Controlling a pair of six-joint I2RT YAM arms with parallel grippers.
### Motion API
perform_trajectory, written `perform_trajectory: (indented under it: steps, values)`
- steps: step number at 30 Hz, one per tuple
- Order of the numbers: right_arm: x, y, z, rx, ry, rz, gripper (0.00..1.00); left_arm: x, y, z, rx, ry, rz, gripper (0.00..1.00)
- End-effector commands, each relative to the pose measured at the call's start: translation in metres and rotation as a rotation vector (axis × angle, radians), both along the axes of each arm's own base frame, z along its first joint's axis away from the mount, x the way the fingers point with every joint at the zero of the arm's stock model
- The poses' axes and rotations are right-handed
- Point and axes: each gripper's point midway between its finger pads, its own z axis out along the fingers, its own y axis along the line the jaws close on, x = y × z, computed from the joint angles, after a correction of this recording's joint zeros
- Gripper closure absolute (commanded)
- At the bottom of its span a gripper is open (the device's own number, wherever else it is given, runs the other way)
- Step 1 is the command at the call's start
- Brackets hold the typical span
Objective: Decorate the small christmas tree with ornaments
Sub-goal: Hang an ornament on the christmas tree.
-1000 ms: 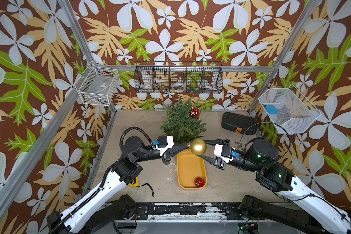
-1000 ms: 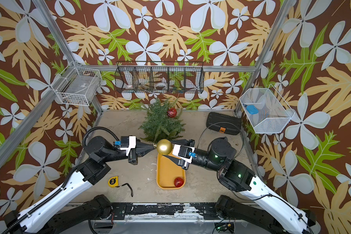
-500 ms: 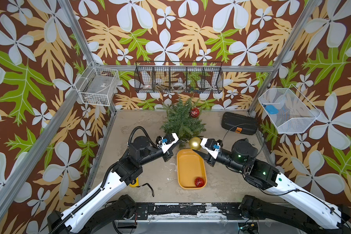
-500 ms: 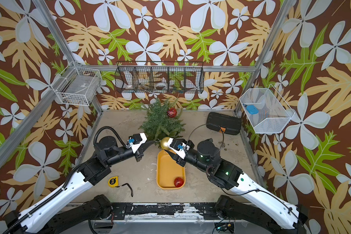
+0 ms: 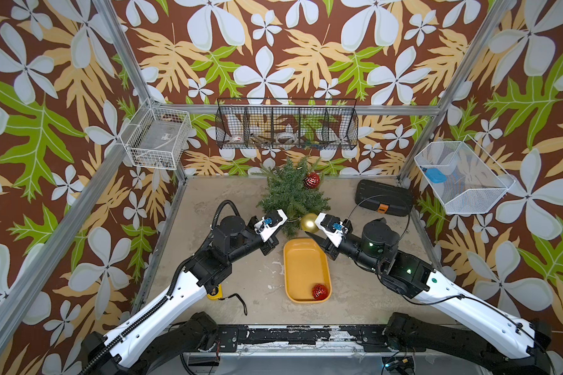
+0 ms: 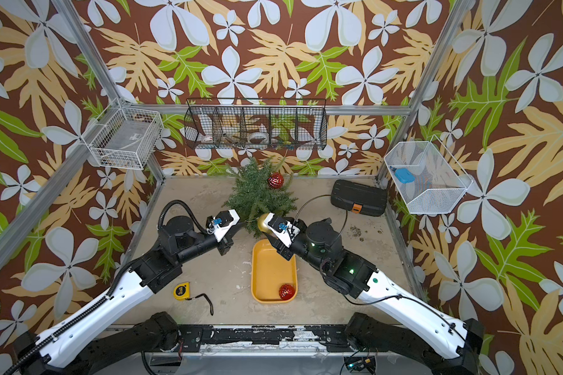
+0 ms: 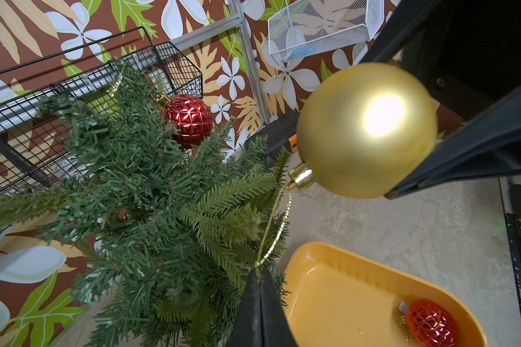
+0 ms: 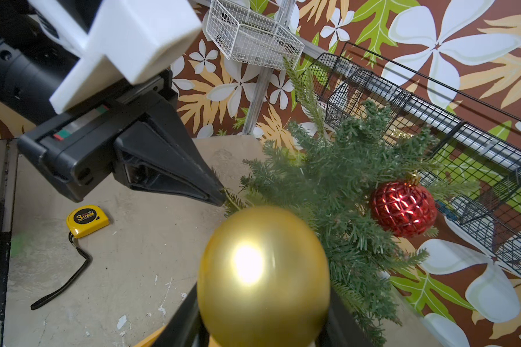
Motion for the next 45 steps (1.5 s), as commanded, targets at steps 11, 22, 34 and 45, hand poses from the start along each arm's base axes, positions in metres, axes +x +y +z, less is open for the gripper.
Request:
perform_trajectory:
  steps: [11, 22, 34, 45]
  values:
    - [0.003, 0.011, 0.007, 0.023, 0.002, 0.046, 0.77, 0.003, 0.001, 0.013, -0.047, -0.022, -0.009, 1.0]
    - [0.004, 0.013, 0.008, 0.016, 0.017, 0.051, 0.77, 0.004, -0.001, 0.011, -0.042, -0.014, -0.017, 1.0]
    - [0.016, 0.01, -0.002, -0.012, 0.03, -0.006, 0.77, 0.012, -0.001, 0.002, -0.024, 0.023, -0.008, 1.0]
    - [0.022, 0.005, -0.006, -0.023, 0.042, -0.033, 0.77, 0.022, -0.002, -0.006, -0.024, 0.076, -0.003, 1.0]
